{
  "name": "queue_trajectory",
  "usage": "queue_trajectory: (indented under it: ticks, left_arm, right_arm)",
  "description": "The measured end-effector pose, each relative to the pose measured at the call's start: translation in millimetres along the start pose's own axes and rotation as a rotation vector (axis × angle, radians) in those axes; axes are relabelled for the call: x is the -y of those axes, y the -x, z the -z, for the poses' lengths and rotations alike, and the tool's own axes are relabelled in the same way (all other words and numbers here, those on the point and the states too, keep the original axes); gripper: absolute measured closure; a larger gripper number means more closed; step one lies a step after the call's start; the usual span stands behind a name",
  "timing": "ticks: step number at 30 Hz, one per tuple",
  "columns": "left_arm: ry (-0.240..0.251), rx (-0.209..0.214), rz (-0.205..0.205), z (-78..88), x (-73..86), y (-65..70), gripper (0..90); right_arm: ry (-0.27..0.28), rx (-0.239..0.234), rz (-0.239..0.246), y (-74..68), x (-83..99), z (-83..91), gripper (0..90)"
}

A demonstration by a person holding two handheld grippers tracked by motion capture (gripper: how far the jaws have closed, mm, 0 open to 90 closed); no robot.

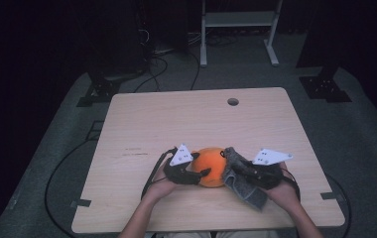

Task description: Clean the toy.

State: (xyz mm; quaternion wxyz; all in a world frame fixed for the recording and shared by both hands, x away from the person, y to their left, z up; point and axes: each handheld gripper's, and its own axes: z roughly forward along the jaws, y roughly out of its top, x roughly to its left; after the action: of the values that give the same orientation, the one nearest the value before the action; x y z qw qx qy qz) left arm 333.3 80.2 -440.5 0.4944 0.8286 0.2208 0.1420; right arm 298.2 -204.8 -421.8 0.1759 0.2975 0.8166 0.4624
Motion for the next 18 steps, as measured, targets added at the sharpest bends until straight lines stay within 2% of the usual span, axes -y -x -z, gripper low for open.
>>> queue_trajectory:
  ticks: [1, 4, 6, 7, 9, 11, 13, 14, 15, 16, 18]
  left_arm:
    - [0.000, 0.000, 0.000, 0.0, 0.0, 0.0, 31.1]
    - [-0.007, -0.005, 0.000, 1.1, 1.2, 0.1, 31.0]
    - [-0.003, -0.003, 0.001, 2.0, 1.6, -0.1, 31.1]
    - [0.000, -0.001, 0.004, 2.1, 1.7, 0.3, 31.1]
    - [0.005, 0.002, 0.004, 1.9, 1.7, 1.0, 31.1]
    - [0.003, 0.003, 0.001, 2.1, 1.8, 1.3, 31.1]
    - [0.003, 0.003, 0.003, 2.2, 2.1, 1.2, 31.1]
    - [0.004, 0.004, 0.005, 2.0, 2.2, 1.1, 31.2]
    - [0.006, 0.005, 0.007, 1.3, 2.3, 1.3, 31.2]
    - [0.008, 0.003, 0.012, -0.4, 2.0, 1.2, 31.3]
    - [0.012, 0.001, 0.023, -2.4, 1.1, 1.5, 31.4]
  right_arm:
    - [0.000, 0.000, 0.000, 0.0, 0.0, 0.0, 71.5]
    - [-0.006, -0.004, 0.044, -10.0, -3.6, -6.1, 71.3]
    - [0.002, -0.022, 0.014, -4.1, -0.9, -6.6, 71.3]
    - [-0.005, -0.011, -0.018, 4.1, 4.0, -6.6, 71.2]
    - [-0.012, -0.001, -0.030, 7.5, 6.5, -7.0, 71.2]
    - [-0.032, 0.018, -0.075, 17.6, 12.7, -6.6, 71.4]
    - [-0.032, 0.029, -0.097, 21.6, 13.7, -3.8, 71.5]
    - [0.001, 0.001, -0.097, 18.9, 10.0, 0.4, 71.5]
    - [0.001, 0.001, -0.097, 18.9, 10.0, 0.4, 71.5]
    - [0.025, -0.022, -0.095, 15.5, 6.0, 1.8, 71.5]
    - [0.046, -0.045, -0.039, 0.5, -5.7, -1.7, 71.5]
